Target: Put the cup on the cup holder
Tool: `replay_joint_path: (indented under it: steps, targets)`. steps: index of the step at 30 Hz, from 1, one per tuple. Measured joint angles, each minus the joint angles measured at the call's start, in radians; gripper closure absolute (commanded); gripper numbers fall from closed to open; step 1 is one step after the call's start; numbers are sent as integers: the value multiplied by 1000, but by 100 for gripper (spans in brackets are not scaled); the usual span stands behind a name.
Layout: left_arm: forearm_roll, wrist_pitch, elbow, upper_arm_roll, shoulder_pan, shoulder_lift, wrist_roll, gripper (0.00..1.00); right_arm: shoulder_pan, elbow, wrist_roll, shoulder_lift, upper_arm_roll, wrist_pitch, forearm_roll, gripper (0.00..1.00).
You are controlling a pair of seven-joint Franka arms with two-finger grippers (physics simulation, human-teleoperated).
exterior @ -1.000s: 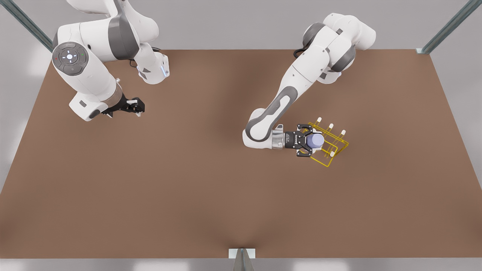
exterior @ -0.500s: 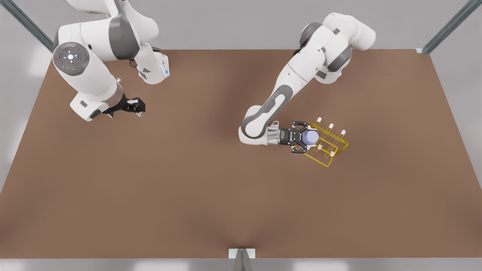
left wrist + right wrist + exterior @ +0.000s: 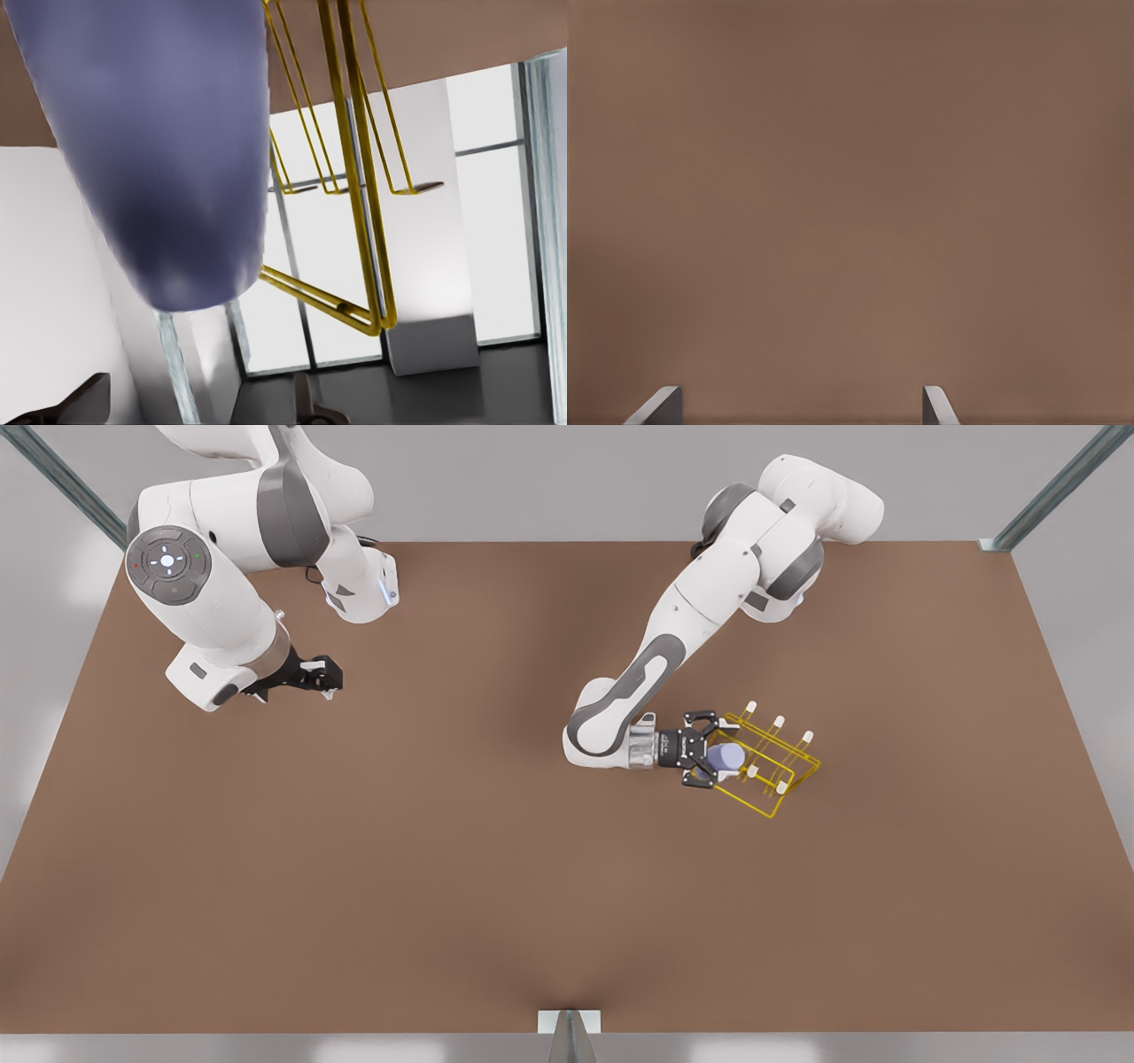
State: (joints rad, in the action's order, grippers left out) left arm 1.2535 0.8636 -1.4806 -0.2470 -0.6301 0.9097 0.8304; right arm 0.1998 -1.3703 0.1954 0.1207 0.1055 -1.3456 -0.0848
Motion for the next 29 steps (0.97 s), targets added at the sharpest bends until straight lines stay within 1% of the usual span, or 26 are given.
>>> replay_joint_path:
  steps: [3, 5, 6, 7, 8, 9, 11, 13, 14, 15, 17, 18, 20, 21, 23, 29]
  targets:
    - [1, -14, 26, 0, -13, -1, -5, 0, 1, 0, 0, 0, 0, 0, 0, 0]
    - [17, -25, 112, 0, -18, -2, -2, 0, 1, 0, 0, 0, 0, 0, 1, 0]
    - [31, -27, 209, 0, -13, -3, 2, 0, 1, 0, 0, 0, 0, 0, 1, 0]
    - [14, -24, 351, -6, 6, -10, 6, 0, 1, 0, 0, 0, 0, 0, 1, 0]
    - [-45, -18, 499, -10, 48, -28, 10, 0, 1, 0, 0, 0, 0, 0, 1, 0]
    - [-143, -5, 609, -13, 129, -55, 8, 0, 1, 0, 0, 0, 0, 0, 1, 0]
    - [-434, 41, 698, -13, 329, -107, -33, 0, 3, 0, 0, 0, 0, 0, 1, 0]
    - [-707, 109, 720, -13, 482, -162, -132, 0, 6, 0, 0, 0, 0, 0, 1, 0]
    - [-797, 132, 719, -3, 523, -219, -180, 0, 7, -1, 0, 1, 0, 0, 1, 0]
    - [-866, 154, 658, 18, 546, -321, -224, 0, 9, -1, 0, 1, 0, 0, 1, 0]
    - [-960, 222, 425, 51, 554, -548, -307, 0, 13, 0, 0, 1, 0, 0, 2, 0]
    - [-999, 264, 321, 81, 535, -636, -345, 0, 14, 0, 0, 1, 0, 0, 2, 0]
    - [-1062, 352, 146, 123, 512, -752, -414, 0, 15, 0, 0, 2, 0, 0, 2, 0]
    - [-1083, 393, 90, 132, 508, -780, -446, 0, 15, 0, 0, 1, 0, 0, 2, 0]
    - [-1120, 456, 45, 142, 503, -802, -505, 0, 9, 2, 0, 1, -2, 0, 4, 0]
    - [-1164, 554, 29, 148, 499, -810, -648, 0, -20, 5, -1, 1, -8, 0, 21, 0]
